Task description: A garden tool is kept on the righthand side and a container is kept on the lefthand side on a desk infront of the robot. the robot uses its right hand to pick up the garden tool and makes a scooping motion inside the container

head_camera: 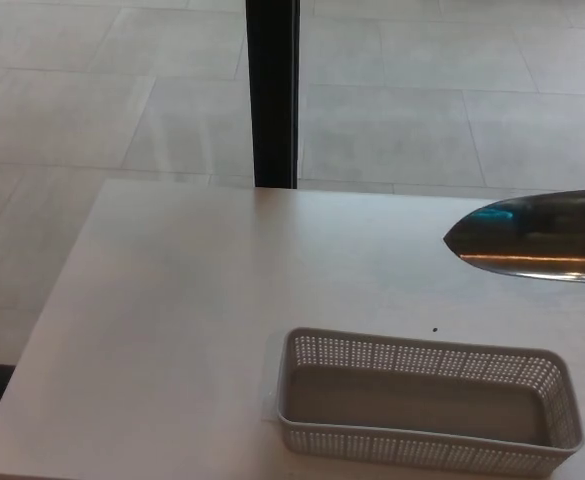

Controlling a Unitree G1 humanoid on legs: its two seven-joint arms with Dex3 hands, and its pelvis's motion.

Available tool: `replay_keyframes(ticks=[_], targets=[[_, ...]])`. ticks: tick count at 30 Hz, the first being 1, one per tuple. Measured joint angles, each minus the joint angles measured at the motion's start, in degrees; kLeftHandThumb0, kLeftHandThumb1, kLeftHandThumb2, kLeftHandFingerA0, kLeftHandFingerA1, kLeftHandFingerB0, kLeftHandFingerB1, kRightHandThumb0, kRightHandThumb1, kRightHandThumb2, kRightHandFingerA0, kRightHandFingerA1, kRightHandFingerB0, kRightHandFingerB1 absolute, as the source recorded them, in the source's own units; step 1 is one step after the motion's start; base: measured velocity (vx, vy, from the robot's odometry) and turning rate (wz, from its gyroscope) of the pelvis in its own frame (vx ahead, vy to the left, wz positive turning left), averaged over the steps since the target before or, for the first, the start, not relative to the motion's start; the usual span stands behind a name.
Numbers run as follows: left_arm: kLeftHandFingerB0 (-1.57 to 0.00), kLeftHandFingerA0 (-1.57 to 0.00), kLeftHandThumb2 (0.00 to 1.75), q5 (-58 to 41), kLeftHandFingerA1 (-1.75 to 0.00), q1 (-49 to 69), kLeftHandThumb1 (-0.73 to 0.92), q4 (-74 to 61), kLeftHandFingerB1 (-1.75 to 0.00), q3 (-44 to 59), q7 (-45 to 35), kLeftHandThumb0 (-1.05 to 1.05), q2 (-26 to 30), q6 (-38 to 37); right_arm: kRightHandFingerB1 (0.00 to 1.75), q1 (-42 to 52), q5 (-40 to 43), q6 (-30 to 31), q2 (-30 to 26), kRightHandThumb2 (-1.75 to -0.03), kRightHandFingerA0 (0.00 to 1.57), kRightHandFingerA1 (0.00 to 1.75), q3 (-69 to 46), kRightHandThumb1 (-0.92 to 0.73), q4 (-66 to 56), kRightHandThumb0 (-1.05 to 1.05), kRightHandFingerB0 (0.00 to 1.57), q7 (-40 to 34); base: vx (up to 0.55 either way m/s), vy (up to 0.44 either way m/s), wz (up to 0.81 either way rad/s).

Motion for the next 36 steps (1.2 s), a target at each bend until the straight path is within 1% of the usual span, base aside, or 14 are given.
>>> replay_keyframes(ticks=[5,6,8,9,13,14,19,25,26,27,28,32,35,36], targets=[[-0.77,-0.89,1.52,0.1,-1.16,-0.2,-0.07,0.1,-1.09,-0.3,-0.3,-0.63,0.3,0.0,1.33,1.1,0.7,-1.7,-1.5,-0.77,1.0,1.69,-1.5,-0.62,-0.4,-0.23,0.73,2.6,0.0,0.0,0.0],[-0.73,-0.82,1.58,0.1,-1.17,-0.2,-0.12,0.1,-1.1,-0.3,-0.3,-0.68,0.4,0.0,0.79,1.2,0.7,-2.0,-1.6,-0.68,0.84,1.64,-1.6,-0.66,-0.3,-0.27,0.81,2.8,0.0,0.0,0.0],[-0.8,-1.0,1.48,0.1,-1.22,-0.4,-0.04,0.2,-1.11,-0.2,-0.4,-0.63,0.4,0.0,0.84,1.3,0.7,-2.4,-1.6,-0.73,0.87,1.61,-1.7,-0.65,-0.3,-0.29,0.85,3.3,0.0,0.0,0.0],[-0.85,-1.07,1.51,0.1,-1.27,-0.4,-0.07,0.3,-1.15,-0.2,-0.4,-0.62,0.4,0.0,1.4,1.3,0.6,-2.5,-1.6,-0.85,0.94,1.72,-1.7,-0.6,-0.2,-0.19,0.69,3.5,0.0,0.0,0.0],[-0.88,-1.0,1.51,0.0,-1.22,-0.4,-0.07,0.3,-1.15,-0.2,-0.4,-0.59,0.4,0.0,1.55,1.3,0.3,-3.3,-1.6,-0.92,0.84,1.75,-1.6,-0.53,-0.1,-0.24,0.73,3.9,0.0,0.0,0.0],[-0.78,-0.94,1.61,0.1,-1.22,-0.4,-0.24,0.3,-1.15,-0.2,-0.4,-0.56,0.4,0.0,1.31,1.3,0.1,-3.5,-1.6,-0.89,0.82,1.71,-1.5,-0.53,-0.1,-0.24,0.81,3.9,0.0,0.0,0.0],[-0.76,-0.85,1.64,-0.1,-1.22,-0.4,-0.15,0.4,-1.15,0.2,-0.5,-0.66,0.4,0.0,1.4,2.1,-1.8,-4.4,-1.6,-0.82,0.91,1.7,-0.4,-0.58,-1.0,-0.18,0.67,4.1,0.0,0.0,0.0],[-0.82,-0.92,1.54,-0.1,-1.2,-0.7,-0.06,0.3,-1.13,0.4,-0.6,-0.64,0.4,0.0,0.85,3.2,-4.9,-6.7,-1.5,-0.82,0.89,1.54,0.7,-0.53,-1.9,-0.21,0.96,2.8,0.0,0.0,0.0],[-0.82,-0.92,1.54,-0.1,-1.2,-0.7,-0.06,0.3,-1.13,0.3,-0.6,-0.64,0.4,0.0,0.85,3.2,-5.3,-6.8,-1.5,-0.82,0.89,1.54,0.8,-0.53,-2.1,-0.21,0.96,2.6,0.0,0.0,0.0],[-0.81,-0.91,1.58,-0.1,-1.2,-0.8,-0.09,0.3,-1.14,0.3,-0.6,-0.65,0.4,0.0,1.15,3.2,-5.9,-7.0,-1.5,-0.77,0.86,1.61,0.9,-0.56,-2.4,-0.16,0.86,2.4,0.0,0.0,0.0],[-0.82,-0.92,1.53,0.0,-1.19,-0.8,-0.07,0.3,-1.12,0.3,-0.6,-0.64,0.4,0.0,0.95,3.3,-6.3,-7.1,-1.5,-0.74,0.86,1.56,0.9,-0.56,-2.6,-0.2,0.92,2.3,0.0,0.0,0.0],[-0.79,-0.87,1.62,-0.1,-1.2,-0.9,-0.14,0.3,-1.14,0.3,-0.6,-0.66,0.4,0.0,1.08,4.3,-6.9,-7.5,-1.5,-0.67,0.88,1.62,0.7,-0.59,-3.8,-0.15,0.88,1.8,0.0,0.0,0.0],[-0.86,-1.05,1.55,-0.1,-1.26,-1.0,-0.06,0.3,-1.15,0.3,-0.6,-0.66,0.4,0.0,0.84,4.9,-7.5,-7.8,-1.5,-0.67,0.86,1.59,0.6,-0.62,-4.0,-0.18,0.91,1.3,0.0,0.0,0.0],[-0.83,-0.94,1.61,-0.1,-1.22,-1.0,-0.1,0.3,-1.15,0.3,-0.6,-0.64,0.4,0.0,0.76,5.1,-7.9,-7.9,-1.5,-0.7,0.86,1.5,0.6,-0.62,-4.0,-0.22,0.88,1.0,0.0,0.0,0.0]])
